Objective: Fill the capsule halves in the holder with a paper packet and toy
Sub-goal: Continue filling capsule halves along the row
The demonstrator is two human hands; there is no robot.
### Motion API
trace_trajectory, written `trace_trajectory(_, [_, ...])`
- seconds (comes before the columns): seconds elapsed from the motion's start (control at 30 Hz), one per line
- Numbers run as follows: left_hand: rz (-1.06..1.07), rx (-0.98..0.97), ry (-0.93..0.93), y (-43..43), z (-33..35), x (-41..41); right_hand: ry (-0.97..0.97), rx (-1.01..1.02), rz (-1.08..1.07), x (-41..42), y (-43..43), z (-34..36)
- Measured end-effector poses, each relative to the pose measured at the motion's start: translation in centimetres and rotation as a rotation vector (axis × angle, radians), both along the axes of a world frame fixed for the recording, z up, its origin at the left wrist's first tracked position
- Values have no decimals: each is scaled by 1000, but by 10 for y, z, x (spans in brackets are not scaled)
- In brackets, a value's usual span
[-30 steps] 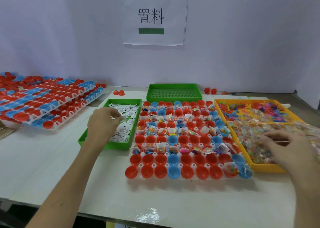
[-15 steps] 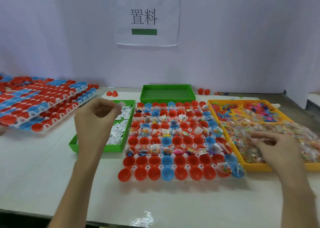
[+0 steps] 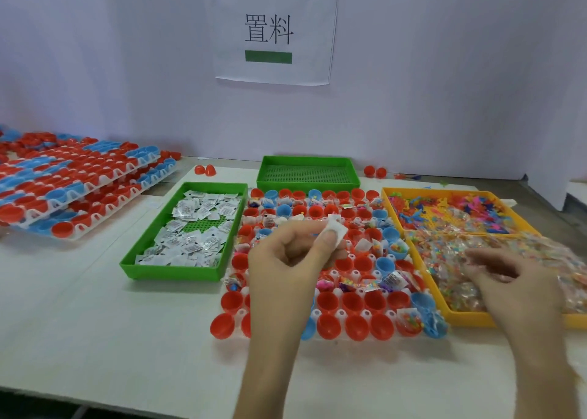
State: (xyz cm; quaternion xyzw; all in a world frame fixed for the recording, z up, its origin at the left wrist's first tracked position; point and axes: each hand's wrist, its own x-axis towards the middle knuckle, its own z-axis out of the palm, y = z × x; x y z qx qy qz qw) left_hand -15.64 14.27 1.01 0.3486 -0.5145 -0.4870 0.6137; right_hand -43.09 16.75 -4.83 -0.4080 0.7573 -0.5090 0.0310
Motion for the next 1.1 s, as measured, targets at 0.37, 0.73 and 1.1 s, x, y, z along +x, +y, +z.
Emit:
trace_trajectory(0.37, [-169,89,-15,0,17,-11,-276,-528,572,86,21,74])
trace_trajectory(0.73, [-317,27,-145,5,20,-8,-203,-348,659,118,14,76])
trace_trajectory(1.1, [-265,109,-38,-17,15,-4,183,194,203,-8,-81,69])
